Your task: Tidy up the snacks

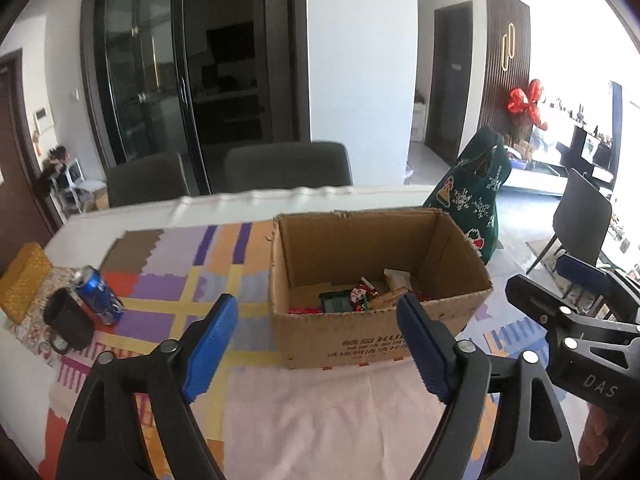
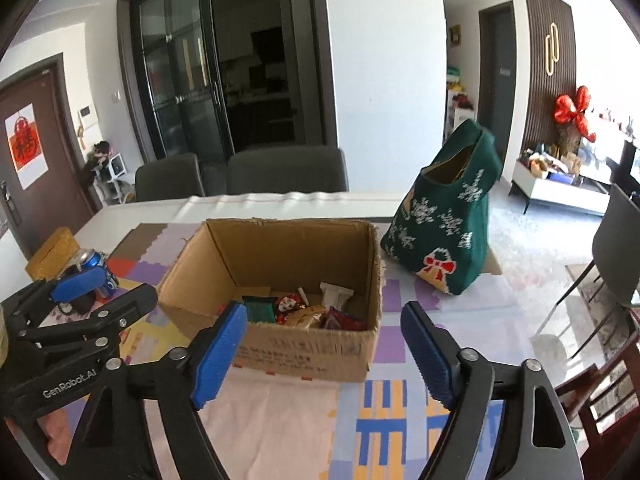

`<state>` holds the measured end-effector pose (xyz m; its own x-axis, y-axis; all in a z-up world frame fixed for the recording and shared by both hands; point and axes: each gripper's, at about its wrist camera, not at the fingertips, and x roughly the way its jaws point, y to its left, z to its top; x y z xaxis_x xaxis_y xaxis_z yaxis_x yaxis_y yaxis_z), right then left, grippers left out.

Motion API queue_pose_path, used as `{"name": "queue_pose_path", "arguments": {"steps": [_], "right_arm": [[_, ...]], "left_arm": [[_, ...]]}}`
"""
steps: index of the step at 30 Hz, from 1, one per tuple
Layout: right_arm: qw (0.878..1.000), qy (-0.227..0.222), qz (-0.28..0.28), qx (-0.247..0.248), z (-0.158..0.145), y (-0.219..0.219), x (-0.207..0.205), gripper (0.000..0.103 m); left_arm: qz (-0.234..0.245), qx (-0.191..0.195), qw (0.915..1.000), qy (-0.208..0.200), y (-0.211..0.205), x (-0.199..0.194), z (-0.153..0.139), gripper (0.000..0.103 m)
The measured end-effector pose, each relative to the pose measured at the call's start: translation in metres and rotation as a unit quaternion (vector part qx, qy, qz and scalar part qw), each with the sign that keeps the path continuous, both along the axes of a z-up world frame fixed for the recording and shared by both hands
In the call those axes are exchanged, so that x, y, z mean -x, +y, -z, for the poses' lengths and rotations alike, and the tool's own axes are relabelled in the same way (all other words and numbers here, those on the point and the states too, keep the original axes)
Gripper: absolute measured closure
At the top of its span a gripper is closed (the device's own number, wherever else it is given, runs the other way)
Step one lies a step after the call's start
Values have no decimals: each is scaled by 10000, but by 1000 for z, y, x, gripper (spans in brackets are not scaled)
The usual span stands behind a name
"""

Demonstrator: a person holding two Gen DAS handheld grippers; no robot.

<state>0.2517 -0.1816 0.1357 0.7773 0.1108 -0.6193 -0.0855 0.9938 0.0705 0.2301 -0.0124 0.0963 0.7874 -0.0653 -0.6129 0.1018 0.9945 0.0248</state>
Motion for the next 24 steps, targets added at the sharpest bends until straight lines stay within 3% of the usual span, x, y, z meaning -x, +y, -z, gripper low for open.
{"name": "queue_pose_path", "arguments": {"steps": [13, 24], "right_arm": [[9992, -381, 66, 54, -9, -4, 75, 15], [9991, -379, 102, 132, -2, -5, 113, 15]], "left_arm": [[-63, 80, 9994, -336, 7, 75, -7, 3], [13, -48, 9991, -431, 6, 114, -12, 0]]}}
